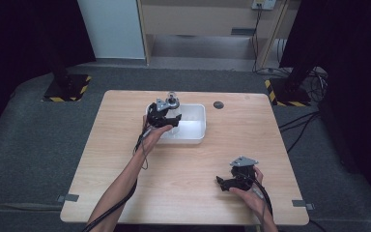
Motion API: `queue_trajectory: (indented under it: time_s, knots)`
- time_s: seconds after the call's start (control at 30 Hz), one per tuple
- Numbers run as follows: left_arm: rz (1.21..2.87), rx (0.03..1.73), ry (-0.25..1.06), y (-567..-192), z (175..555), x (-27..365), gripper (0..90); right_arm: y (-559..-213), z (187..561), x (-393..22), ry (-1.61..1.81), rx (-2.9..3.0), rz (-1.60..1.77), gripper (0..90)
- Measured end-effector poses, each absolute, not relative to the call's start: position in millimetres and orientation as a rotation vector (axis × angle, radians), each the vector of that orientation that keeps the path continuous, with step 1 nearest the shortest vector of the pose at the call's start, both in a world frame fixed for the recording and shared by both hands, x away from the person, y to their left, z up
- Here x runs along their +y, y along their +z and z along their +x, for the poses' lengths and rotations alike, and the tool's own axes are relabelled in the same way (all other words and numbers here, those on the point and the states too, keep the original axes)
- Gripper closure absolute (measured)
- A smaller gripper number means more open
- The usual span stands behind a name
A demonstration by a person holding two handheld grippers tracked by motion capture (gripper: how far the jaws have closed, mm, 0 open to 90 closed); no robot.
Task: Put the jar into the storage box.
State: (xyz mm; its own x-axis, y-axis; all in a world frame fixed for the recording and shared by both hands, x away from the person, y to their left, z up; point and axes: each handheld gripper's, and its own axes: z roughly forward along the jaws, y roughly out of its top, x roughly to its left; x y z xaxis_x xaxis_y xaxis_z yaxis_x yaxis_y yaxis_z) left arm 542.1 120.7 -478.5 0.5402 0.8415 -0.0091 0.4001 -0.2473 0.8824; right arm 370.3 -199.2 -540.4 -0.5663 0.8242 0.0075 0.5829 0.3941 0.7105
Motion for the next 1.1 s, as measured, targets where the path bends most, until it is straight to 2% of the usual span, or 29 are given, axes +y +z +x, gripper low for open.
queue_trajectory:
  time_s: [0.33,0.4,0.47,1.1]
  knots:
    - [1.863,1.056,0.56,-470.0,536.6,124.6,12.2,-540.4,370.3,-199.2,0.969,2.311,1.22,0.3]
    - [1.861,1.075,0.557,-468.9,534.6,125.9,4.9,-540.4,370.3,-199.2,0.969,2.311,1.22,0.3]
    - [1.863,1.079,0.542,-467.9,532.2,127.9,2.6,-540.4,370.3,-199.2,0.969,2.311,1.22,0.3]
    - [1.872,1.066,0.452,-467.9,502.7,141.3,2.3,-540.4,370.3,-199.2,0.969,2.31,1.221,0.3]
